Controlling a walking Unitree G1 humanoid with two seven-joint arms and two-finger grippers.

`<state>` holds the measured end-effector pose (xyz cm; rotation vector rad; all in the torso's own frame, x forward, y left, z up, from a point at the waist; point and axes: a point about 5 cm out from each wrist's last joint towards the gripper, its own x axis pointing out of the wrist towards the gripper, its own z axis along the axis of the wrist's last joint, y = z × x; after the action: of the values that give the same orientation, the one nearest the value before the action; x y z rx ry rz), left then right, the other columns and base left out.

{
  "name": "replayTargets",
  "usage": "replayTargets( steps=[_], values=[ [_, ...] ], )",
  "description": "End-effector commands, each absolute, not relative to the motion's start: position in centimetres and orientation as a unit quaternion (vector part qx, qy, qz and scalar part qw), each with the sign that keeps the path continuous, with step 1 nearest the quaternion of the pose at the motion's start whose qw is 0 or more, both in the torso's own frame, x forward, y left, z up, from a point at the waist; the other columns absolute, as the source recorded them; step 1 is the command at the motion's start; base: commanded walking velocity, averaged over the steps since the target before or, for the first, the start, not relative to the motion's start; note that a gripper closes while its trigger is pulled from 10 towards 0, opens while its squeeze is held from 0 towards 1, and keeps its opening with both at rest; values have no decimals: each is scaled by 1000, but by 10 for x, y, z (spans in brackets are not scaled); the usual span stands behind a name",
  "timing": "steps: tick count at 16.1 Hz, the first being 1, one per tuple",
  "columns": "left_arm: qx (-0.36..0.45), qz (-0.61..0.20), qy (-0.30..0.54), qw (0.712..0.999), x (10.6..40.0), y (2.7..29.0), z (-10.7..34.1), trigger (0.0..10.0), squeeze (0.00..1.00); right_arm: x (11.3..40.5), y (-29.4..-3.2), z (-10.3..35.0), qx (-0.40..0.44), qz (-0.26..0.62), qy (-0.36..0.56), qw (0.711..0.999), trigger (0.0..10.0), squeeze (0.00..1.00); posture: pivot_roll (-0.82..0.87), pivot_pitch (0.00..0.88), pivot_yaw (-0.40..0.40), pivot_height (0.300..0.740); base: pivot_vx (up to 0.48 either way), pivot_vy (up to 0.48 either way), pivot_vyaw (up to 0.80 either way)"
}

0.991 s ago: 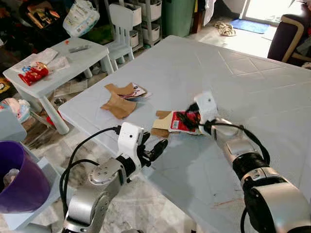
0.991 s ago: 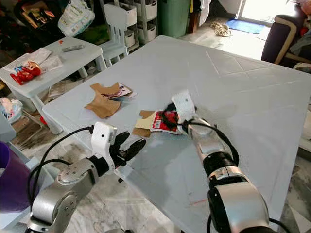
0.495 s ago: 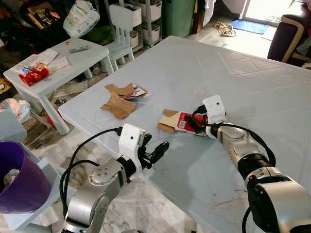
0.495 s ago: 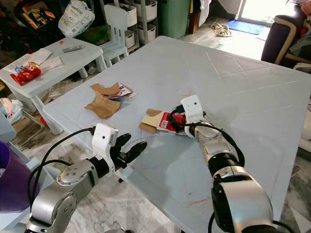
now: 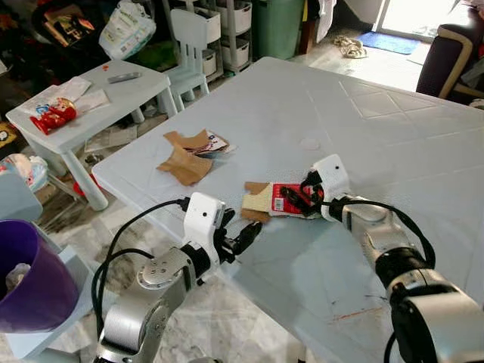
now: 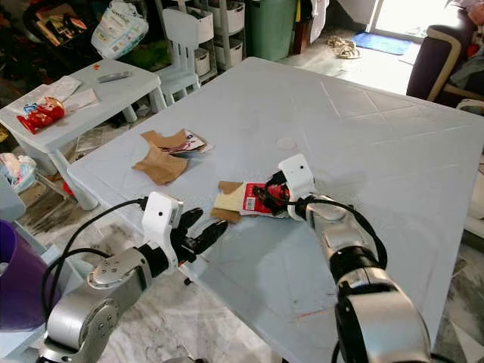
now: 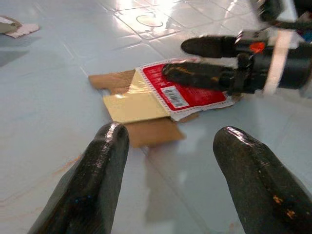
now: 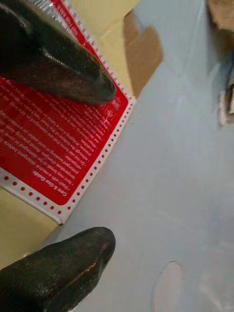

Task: Picking trash to rubbish bin

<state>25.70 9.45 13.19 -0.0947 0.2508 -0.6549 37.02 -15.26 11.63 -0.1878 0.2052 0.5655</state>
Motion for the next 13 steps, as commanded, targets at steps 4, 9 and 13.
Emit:
replayTargets(
  steps=[4, 9, 13],
  values=[
    [-24, -301, 125, 945, 253, 109, 131, 10000, 0, 350, -146, 135, -157, 411, 57, 896, 10000, 0, 105, 73, 26, 740, 0, 0, 0],
    [-19, -270, 129, 954, 262, 116, 124, 10000, 0, 346, -173, 142, -218, 384, 69, 895, 10000, 0, 103, 67, 23, 740, 0, 0, 0],
    [-13, -265, 125, 956, 267, 119, 124, 10000, 0, 324, -171, 153, -292, 467, 62, 832, 10000, 0, 89, 67, 24, 740, 0, 0, 0]
  ],
)
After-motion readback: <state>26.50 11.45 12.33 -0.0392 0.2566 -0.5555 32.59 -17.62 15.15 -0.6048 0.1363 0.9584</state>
